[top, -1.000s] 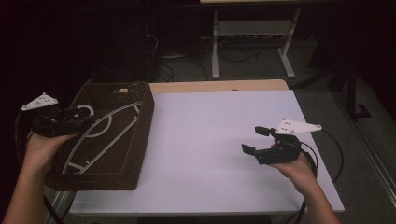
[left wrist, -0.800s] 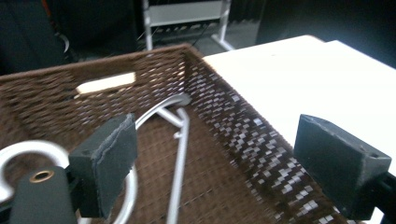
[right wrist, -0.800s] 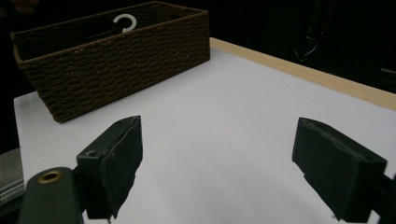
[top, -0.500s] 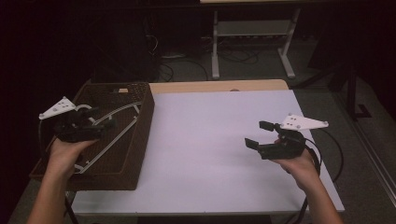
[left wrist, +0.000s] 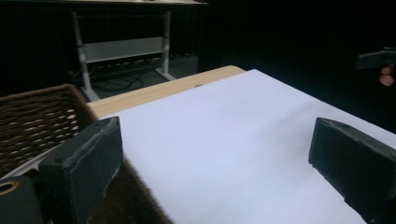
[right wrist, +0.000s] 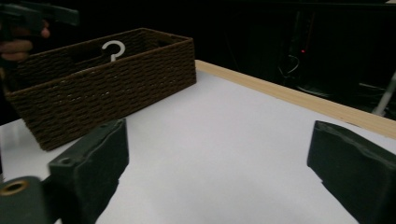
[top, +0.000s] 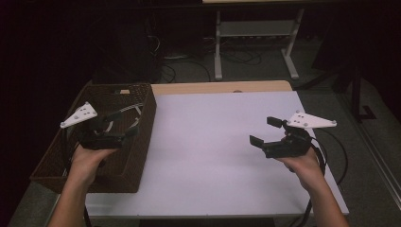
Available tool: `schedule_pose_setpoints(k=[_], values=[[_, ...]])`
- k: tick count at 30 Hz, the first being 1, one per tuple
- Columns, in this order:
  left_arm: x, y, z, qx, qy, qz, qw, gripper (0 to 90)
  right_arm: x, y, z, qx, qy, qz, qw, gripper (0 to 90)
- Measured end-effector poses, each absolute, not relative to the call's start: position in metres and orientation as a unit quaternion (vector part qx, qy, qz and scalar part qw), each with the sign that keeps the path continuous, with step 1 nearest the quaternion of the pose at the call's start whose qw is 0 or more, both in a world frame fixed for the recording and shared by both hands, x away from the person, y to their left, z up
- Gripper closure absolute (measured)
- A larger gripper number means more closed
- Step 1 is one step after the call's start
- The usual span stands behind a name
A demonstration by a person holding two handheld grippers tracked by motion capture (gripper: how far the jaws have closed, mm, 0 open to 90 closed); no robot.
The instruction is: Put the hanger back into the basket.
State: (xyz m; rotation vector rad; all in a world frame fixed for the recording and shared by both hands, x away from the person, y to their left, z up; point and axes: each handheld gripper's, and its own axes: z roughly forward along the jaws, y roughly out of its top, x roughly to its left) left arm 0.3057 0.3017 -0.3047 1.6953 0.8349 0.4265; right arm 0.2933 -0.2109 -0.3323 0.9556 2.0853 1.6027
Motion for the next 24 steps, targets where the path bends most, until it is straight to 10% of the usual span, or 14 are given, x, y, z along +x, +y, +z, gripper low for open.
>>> schedule_pose_setpoints(k=[24], values=[[0.297, 0.28, -0.325, 0.724, 0.319, 0.171, 0.588, 2.8, 0.297, -0.22, -0.336, 0.356, 0.714, 0.572, 0.192, 1.4]])
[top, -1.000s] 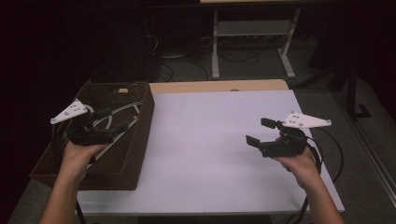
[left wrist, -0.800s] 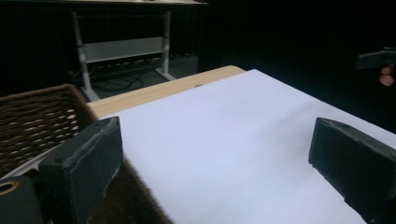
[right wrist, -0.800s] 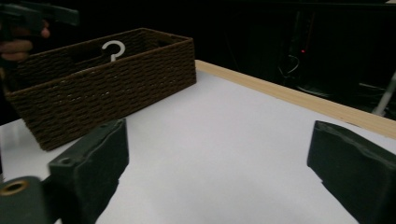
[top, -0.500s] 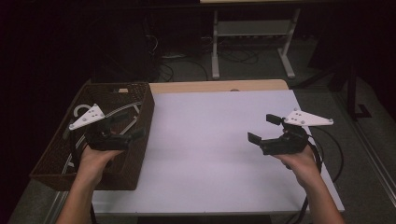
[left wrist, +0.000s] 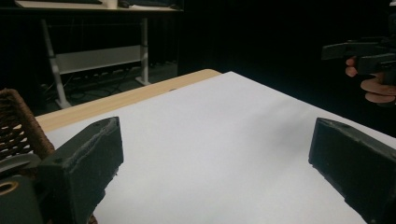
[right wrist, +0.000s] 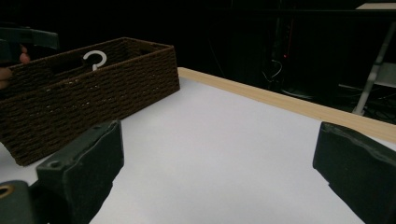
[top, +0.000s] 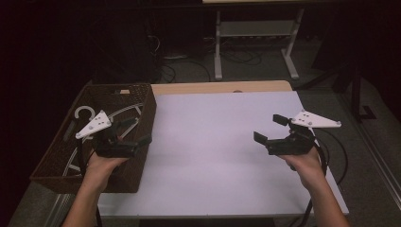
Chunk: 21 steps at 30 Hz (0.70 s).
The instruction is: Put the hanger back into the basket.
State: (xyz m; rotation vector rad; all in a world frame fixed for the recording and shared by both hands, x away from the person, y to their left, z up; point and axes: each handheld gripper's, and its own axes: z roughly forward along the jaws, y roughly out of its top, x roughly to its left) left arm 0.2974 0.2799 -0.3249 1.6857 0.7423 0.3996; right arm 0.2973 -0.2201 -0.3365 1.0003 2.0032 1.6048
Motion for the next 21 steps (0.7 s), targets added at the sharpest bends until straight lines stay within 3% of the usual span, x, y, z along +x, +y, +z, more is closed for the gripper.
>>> schedule_pose_setpoints(k=[21], values=[[0.2976, 0.2799, -0.3296, 0.724, 0.318, 0.167, 0.589, 2.8, 0.2956, -0.2189, -0.3342, 0.349, 0.713, 0.578, 0.187, 1.4]])
